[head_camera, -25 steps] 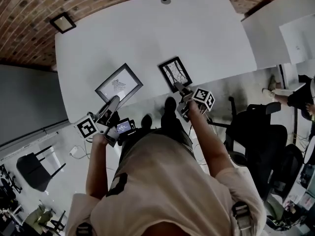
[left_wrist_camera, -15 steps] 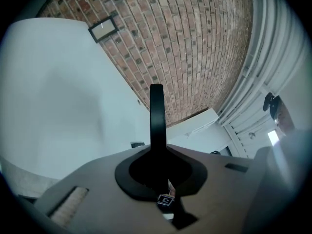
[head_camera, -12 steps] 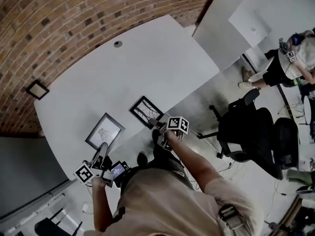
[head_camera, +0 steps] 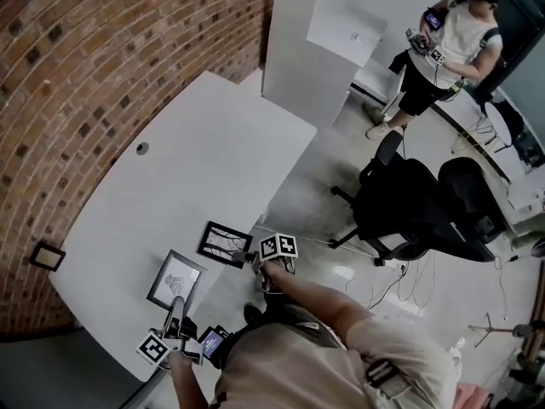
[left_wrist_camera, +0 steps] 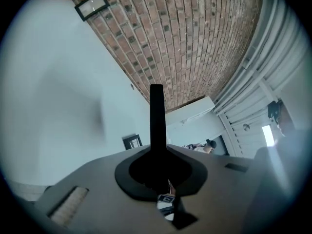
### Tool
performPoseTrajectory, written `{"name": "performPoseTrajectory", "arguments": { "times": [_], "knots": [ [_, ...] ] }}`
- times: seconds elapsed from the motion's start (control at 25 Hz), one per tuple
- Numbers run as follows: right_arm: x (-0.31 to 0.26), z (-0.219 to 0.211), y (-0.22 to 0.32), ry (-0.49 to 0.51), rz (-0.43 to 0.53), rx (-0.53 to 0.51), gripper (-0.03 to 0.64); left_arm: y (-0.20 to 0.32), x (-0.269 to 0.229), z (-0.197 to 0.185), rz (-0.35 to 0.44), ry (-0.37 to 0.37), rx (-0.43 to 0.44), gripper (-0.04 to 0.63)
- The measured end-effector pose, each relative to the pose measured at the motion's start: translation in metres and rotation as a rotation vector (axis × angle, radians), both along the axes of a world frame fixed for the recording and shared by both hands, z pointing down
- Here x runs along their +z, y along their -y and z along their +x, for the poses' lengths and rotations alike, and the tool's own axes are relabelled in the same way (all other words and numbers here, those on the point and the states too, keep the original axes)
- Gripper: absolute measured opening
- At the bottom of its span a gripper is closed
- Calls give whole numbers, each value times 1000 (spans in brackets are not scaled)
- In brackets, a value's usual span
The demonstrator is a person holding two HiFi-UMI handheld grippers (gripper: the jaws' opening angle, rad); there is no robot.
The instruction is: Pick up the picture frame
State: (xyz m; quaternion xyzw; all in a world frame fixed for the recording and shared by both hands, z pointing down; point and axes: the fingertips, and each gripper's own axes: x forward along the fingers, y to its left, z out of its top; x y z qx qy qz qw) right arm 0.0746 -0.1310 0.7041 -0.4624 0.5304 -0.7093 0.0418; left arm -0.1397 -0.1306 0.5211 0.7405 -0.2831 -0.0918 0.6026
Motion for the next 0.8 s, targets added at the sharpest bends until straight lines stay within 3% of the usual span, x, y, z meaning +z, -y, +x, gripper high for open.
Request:
{"name": "performPoseTrajectory", "arguments": {
  "times": [0.08, 0.24, 0.8],
  "knots": [
    [-4, 2, -1, 19, 13, 12, 308, 1, 0, 8, 7, 3, 21, 17],
    [-20, -2, 5, 50, 72, 3, 121, 3, 2, 15, 2, 5, 39, 17],
    [-33, 0, -9, 84, 100, -10, 77, 0, 1, 22, 38, -26, 46, 17]
  ]
}}
